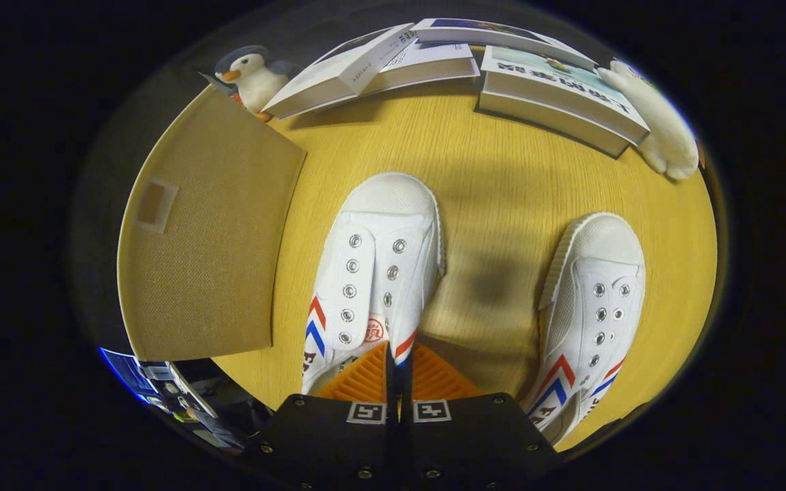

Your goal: Open the storage box then place both shoes into the box .Put the left shoe in first, then the right shoe, with the right side of both shoes facing outward in a uniform manner.

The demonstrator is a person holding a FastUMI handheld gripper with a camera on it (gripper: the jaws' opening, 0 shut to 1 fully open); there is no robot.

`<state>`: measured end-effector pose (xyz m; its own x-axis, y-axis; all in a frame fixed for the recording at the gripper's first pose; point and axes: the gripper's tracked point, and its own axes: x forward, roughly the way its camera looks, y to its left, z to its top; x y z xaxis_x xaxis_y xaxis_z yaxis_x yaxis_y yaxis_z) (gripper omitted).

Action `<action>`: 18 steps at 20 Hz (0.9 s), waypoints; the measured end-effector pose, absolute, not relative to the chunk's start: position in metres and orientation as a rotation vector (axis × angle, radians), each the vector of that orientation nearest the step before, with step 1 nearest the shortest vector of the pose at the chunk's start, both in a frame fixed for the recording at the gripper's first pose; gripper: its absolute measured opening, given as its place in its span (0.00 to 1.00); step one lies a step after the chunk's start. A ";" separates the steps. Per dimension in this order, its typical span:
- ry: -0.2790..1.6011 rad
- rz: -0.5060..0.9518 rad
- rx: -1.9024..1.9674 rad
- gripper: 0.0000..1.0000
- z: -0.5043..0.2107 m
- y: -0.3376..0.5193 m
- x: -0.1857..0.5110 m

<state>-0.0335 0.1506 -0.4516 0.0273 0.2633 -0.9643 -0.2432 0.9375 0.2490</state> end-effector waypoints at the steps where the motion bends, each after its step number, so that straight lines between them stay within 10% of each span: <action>1: 1.495 0.382 0.040 0.00 -0.453 0.151 -0.035; 18: 1.435 0.401 0.151 0.00 -0.303 0.177 -0.014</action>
<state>-0.0144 0.1775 -0.3033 0.0824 0.3565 -0.9306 -0.1772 0.9242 0.3384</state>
